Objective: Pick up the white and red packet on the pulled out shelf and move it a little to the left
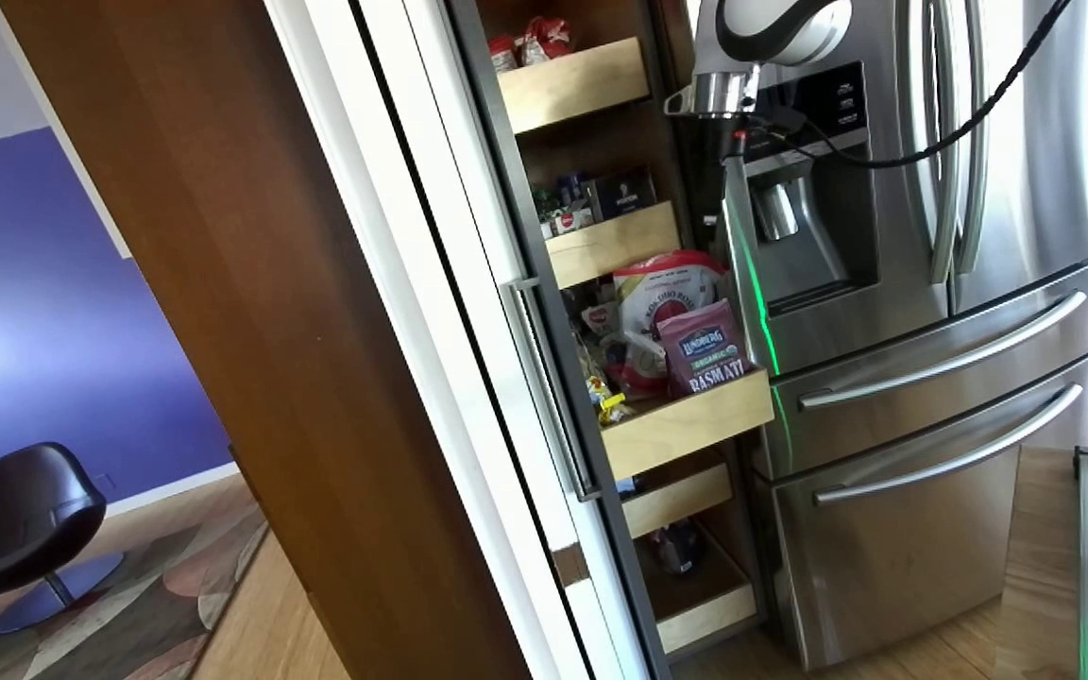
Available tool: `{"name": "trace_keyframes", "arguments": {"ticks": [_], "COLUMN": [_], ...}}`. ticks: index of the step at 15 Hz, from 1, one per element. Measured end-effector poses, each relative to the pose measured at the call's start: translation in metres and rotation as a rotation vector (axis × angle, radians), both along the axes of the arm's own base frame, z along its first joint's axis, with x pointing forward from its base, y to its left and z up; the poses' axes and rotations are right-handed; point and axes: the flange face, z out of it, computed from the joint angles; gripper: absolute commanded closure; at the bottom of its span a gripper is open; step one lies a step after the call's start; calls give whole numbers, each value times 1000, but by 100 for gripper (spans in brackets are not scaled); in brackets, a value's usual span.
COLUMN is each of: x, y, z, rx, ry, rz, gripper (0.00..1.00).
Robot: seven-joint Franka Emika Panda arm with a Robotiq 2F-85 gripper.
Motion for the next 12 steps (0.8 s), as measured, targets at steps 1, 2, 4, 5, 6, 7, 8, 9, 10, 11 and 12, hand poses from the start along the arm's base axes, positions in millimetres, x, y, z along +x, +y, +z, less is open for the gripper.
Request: {"name": "trace_keyframes", "arguments": {"ticks": [1, 2, 4, 5, 6, 7, 8, 9, 10, 11, 12], "x": [6, 12, 27, 36, 46, 55, 64, 71, 76, 79, 80], "y": [0, -1, -3, -5, -8, -10, -12, -13, -13, -13, -12], "z": [1, 3, 6, 7, 7, 7, 6, 5, 3, 3, 3], "rx": [-28, -57, -119, -158, -200, -243, -285, -311, -323, -328, -330], "ry": [-3, 0, 13, 18, 23, 28, 33, 38, 43, 45, 44], "rz": [45, 86, 170, 204, 236, 267, 298, 317, 326, 331, 334], "gripper": [0, 0, 0, 0, 0, 0, 0, 0, 0, 0, 0]}}
